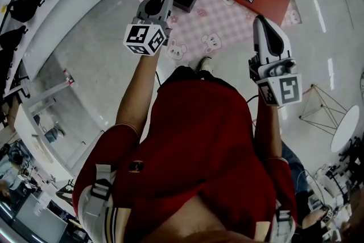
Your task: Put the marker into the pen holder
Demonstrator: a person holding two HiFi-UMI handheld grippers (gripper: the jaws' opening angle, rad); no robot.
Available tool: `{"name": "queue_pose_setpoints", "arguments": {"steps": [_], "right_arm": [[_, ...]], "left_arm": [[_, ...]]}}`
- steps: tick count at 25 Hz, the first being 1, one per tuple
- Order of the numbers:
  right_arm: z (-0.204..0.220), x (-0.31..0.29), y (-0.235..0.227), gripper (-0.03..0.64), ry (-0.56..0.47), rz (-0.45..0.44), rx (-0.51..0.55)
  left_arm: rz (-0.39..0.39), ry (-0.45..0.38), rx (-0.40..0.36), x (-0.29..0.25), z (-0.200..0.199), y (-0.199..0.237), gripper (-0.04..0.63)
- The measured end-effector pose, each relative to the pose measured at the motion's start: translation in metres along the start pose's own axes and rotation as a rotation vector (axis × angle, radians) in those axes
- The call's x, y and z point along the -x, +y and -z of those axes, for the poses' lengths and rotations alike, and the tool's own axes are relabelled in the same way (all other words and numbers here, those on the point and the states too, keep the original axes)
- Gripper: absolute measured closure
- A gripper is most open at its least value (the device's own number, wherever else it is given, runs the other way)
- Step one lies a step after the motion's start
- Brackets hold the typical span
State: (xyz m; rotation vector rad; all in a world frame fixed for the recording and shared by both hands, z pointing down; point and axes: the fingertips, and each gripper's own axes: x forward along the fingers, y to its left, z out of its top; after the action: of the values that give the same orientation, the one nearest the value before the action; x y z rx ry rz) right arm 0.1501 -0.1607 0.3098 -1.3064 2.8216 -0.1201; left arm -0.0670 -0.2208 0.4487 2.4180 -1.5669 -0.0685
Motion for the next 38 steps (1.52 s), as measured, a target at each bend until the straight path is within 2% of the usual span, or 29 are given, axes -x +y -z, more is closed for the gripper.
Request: {"name": "queue_pose_setpoints", "arguments": {"steps": [12,24,38], "right_arm": [[0.015,-0.01,-0.005,0.618,0.043,0.061,0.003],[0.018,-0.008,-0.011,0.618,0.068,0.099,-0.003],[0.022,-0.011,-0.008,0.618,0.071,0.11,-0.003]], "left_arm": [[0.006,0.063,-0.002,-0.018,0.033,0.019,0.532],[0.015,0.12,-0.02,-0.029,0.057,0.019,0.532],[0.021,0.171,-0.038,-0.028,0.077,0.024,0.532]]}}
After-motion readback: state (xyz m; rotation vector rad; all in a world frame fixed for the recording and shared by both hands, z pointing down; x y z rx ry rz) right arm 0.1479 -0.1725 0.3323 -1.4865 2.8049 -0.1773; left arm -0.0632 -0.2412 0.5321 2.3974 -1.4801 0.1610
